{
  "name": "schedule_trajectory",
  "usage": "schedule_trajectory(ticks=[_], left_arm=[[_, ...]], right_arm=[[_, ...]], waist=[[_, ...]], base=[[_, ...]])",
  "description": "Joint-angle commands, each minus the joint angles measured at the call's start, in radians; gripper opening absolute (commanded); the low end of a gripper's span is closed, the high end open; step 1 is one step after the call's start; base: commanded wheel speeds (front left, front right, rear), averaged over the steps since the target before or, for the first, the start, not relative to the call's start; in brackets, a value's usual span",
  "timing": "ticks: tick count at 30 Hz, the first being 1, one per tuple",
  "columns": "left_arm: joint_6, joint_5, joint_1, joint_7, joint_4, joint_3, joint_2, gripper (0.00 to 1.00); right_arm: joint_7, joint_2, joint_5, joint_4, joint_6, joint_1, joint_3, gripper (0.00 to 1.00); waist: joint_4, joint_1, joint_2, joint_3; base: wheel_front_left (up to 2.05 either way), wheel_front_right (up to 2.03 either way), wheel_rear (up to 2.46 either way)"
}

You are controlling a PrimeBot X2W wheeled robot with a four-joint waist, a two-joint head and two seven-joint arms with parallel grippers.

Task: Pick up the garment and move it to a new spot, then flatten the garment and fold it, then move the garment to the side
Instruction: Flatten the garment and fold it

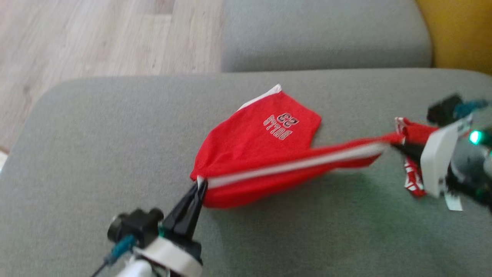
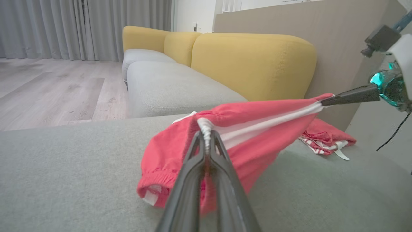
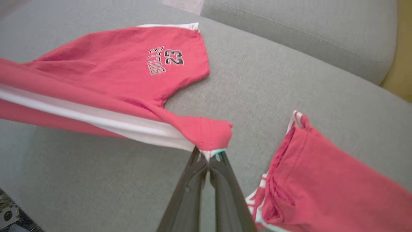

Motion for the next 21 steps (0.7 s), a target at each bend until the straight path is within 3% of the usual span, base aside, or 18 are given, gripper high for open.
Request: schedule_trajectory(ticks=[1, 8, 21], left_arm=[[-0.004, 0.01, -0.077, -0.004, -0.014, 0.05, 0.006, 0.0], [-0.042, 0.031, -0.227, -0.02, 0.103, 0.048, -0.053, 0.0], [-0.098, 0.071, -0.379, -0.053, 0.273, 0.061, -0.173, 0.0]], right_arm=[[0.003, -0.02, -0.02, -0.007, 0.007, -0.052, -0.027, 0.0], [0.03, 0.03, -0.126, 0.032, 0.007, -0.238, -0.005, 0.0], [0.009, 0.059, -0.187, 0.173, 0.007, -0.486, 0.172, 0.0]], waist=[[0.025, -0.0001, 0.0, 0.045], [0.079, -0.0001, 0.0, 0.167], [0.206, -0.0001, 0.0, 0.313]], base=[[0.0, 0.0, 0.0], [0.0, 0.0, 0.0], [0.0, 0.0, 0.0]])
